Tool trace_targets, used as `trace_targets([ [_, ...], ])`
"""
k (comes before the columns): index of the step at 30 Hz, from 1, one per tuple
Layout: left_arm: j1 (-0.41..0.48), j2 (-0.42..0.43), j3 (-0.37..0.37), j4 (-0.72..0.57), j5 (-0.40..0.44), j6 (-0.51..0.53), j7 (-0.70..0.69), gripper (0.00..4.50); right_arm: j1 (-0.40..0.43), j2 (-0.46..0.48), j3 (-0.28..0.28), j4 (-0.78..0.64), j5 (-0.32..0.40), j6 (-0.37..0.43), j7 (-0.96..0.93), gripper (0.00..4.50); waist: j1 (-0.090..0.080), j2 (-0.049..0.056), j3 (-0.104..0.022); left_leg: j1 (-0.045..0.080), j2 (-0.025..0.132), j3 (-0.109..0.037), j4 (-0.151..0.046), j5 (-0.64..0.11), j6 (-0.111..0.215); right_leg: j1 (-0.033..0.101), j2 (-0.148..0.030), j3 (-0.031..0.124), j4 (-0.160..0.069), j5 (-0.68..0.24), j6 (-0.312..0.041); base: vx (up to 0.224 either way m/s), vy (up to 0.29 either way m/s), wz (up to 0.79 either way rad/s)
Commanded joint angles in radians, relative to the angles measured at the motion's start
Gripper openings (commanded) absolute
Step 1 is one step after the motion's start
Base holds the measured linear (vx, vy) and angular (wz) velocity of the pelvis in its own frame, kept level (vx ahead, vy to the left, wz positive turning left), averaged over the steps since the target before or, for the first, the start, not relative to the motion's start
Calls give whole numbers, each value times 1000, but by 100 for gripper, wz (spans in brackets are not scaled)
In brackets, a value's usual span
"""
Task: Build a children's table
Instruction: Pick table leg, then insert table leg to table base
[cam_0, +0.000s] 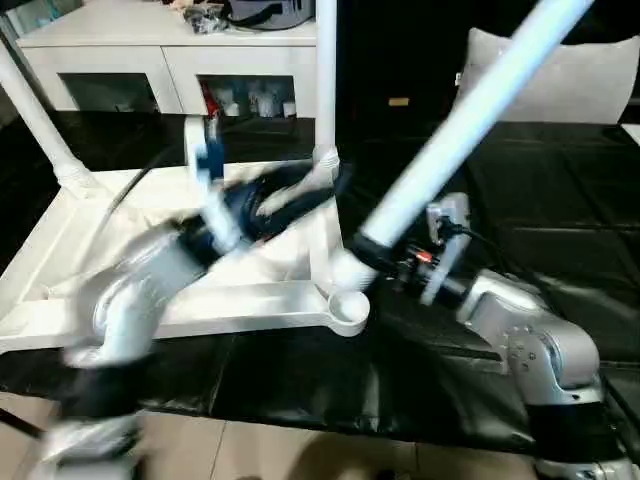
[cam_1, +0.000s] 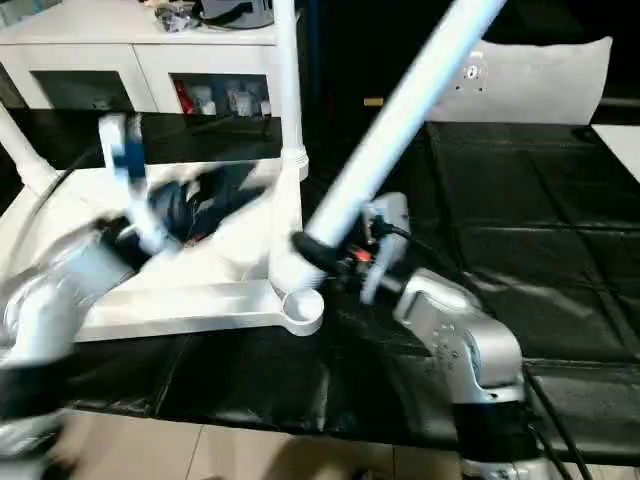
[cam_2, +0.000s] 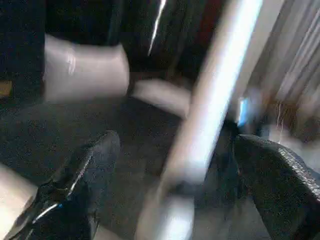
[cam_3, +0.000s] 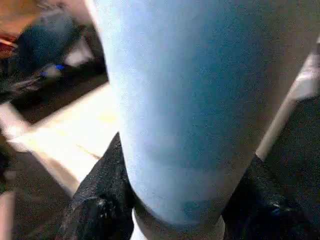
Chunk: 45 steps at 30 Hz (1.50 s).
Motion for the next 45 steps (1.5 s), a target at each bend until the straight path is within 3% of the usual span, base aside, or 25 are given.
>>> trace_targets([
  [1,33,54,-60,-59,64,-3,-31,415,-4,-3,-9,4,-38,-19,-43,191,-2,-7,-68,1,3,10,-69,-123,52,69,-45,43,-81,-487,51,0,0,0],
  [5,97,133,-160,-87,147,-42,-77,415,9,-14,-9,-19,-47,-9,-74,191,-9,-9,-62,1,4,9,-73,-160,57,69,-44,45,-82,-504,37,0,0,0],
  [7,113,154,-237,-34,251,-119,-85,397,20,-18,-15,-35,-57,-3,-96,191,-12,-14,-57,5,0,9,-74,-189,56,67,-43,41,-94,-548,52,0,0,0],
  [9,107,137,-265,24,307,-160,-54,378,26,-18,-8,-41,-80,-4,-118,191,-21,-12,-50,14,-10,11,-67,-252,42,62,-39,27,-114,-634,94,0,0,0],
  [13,95,122,-321,100,389,-212,-8,346,41,-14,5,-42,-112,-26,-142,191,-37,-6,-51,14,-10,2,-65,-298,40,68,-36,7,-127,-639,123,0,0,0],
  [14,94,123,-327,107,395,-218,-10,338,42,-13,8,-43,-113,-29,-143,191,-49,-7,-53,16,-9,1,-64,-317,41,71,-38,3,-129,-634,123,0,0,0],
  [15,88,122,-353,131,416,-237,-22,337,47,-13,20,-49,-115,-52,-137,191,-57,3,-54,11,-4,-5,-69,-328,42,78,-40,3,-126,-622,118,0,0,0],
  [22,67,104,-417,205,486,-300,-56,277,85,-31,19,-83,-85,-54,-79,191,-89,-13,-53,8,-5,-10,-71,-328,51,78,-52,12,-122,-610,71,0,0,0],
  [27,46,93,-392,265,495,-326,-30,247,73,-40,42,-90,-67,-46,-36,191,-89,-16,-52,8,-4,-10,-71,-320,57,78,-54,13,-119,-612,63,0,0,0],
  [33,50,144,-349,286,488,-315,-75,198,61,-51,69,-76,-66,-39,6,191,-91,-17,-51,8,-4,-13,-71,-333,51,77,-56,10,-122,-632,76,0,0,0],
  [39,55,198,-344,319,495,-315,-119,143,53,-58,89,-64,-68,-41,29,191,-83,-22,-52,6,6,-17,-81,-305,54,79,-61,29,-105,-561,26,0,0,0],
  [41,48,203,-340,341,501,-329,-122,134,48,-58,92,-58,-68,-41,33,191,-79,-19,-52,7,7,-17,-82,-295,54,79,-62,32,-101,-546,15,0,0,0],
  [44,32,206,-340,383,509,-353,-145,122,40,-61,101,-56,-66,-35,47,191,-73,-24,-52,8,9,-16,-83,-284,51,80,-65,35,-100,-542,4,0,0,0],
  [45,29,208,-346,390,513,-357,-157,99,39,-64,105,-57,-67,-34,52,191,-69,-23,-50,9,10,-15,-85,-291,49,80,-64,35,-101,-548,5,0,0,0],
])
